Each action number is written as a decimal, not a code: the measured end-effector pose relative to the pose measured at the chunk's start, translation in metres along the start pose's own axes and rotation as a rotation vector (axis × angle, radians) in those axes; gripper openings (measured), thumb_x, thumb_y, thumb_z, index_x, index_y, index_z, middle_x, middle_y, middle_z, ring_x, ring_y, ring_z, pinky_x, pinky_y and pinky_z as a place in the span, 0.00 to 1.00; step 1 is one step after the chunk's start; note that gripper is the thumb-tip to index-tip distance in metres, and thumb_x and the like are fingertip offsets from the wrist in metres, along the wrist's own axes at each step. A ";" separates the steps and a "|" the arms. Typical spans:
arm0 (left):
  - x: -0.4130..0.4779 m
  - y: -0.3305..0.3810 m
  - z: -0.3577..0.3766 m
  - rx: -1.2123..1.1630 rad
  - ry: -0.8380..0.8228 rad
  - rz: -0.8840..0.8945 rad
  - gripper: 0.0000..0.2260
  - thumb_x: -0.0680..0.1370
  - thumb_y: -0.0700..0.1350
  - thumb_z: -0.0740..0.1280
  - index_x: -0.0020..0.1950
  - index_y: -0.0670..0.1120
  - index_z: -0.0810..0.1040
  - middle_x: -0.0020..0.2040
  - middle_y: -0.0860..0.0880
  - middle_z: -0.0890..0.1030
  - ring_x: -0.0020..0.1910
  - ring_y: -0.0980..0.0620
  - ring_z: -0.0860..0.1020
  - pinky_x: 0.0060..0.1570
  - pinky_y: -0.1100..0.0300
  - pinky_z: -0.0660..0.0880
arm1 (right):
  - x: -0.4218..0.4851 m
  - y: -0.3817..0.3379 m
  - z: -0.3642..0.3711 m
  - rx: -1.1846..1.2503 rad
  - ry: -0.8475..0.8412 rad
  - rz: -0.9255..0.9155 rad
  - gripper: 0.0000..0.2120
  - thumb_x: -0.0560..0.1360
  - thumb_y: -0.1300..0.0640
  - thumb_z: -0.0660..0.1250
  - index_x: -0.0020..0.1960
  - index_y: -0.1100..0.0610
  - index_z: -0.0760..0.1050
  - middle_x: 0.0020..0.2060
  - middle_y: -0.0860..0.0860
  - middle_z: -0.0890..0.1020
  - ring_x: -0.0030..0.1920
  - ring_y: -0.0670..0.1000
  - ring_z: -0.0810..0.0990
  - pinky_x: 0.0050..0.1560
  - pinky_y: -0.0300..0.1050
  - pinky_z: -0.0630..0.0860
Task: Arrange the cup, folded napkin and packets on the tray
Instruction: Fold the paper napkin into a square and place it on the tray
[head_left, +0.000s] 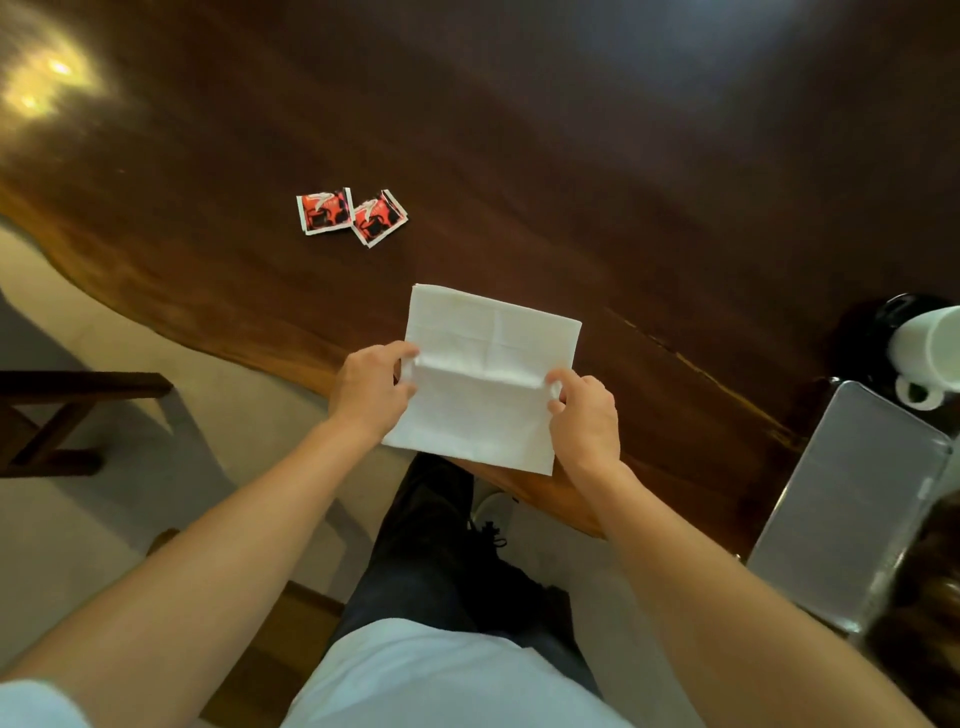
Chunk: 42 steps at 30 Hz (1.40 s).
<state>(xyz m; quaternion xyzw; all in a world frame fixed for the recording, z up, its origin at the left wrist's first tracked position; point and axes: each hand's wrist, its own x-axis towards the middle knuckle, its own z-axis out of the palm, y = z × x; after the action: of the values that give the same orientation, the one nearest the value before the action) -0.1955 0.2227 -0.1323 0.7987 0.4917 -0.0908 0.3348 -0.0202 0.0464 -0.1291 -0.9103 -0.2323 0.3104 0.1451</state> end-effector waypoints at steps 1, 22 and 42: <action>0.001 0.000 -0.001 -0.018 -0.005 -0.020 0.20 0.76 0.42 0.74 0.67 0.49 0.79 0.56 0.46 0.83 0.55 0.44 0.80 0.53 0.48 0.81 | 0.002 -0.001 -0.001 0.007 -0.002 0.004 0.14 0.79 0.64 0.65 0.62 0.51 0.76 0.50 0.52 0.77 0.50 0.53 0.77 0.53 0.48 0.80; 0.010 0.068 -0.100 0.105 0.162 0.447 0.04 0.78 0.40 0.69 0.53 0.45 0.79 0.49 0.43 0.80 0.49 0.44 0.76 0.44 0.51 0.76 | 0.003 -0.034 -0.109 -0.114 0.073 -0.341 0.06 0.77 0.63 0.67 0.50 0.54 0.73 0.48 0.51 0.79 0.50 0.51 0.75 0.49 0.47 0.79; 0.061 0.219 -0.177 -0.364 0.307 0.416 0.10 0.83 0.51 0.62 0.52 0.45 0.70 0.39 0.53 0.76 0.36 0.55 0.77 0.30 0.62 0.72 | 0.035 -0.118 -0.219 0.480 0.512 -0.044 0.07 0.84 0.52 0.55 0.53 0.55 0.68 0.41 0.46 0.74 0.41 0.46 0.77 0.32 0.36 0.72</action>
<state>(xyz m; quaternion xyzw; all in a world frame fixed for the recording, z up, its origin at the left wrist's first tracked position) -0.0121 0.3133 0.0708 0.8136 0.3706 0.1905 0.4055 0.1035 0.1382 0.0692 -0.8933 -0.1285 0.1144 0.4153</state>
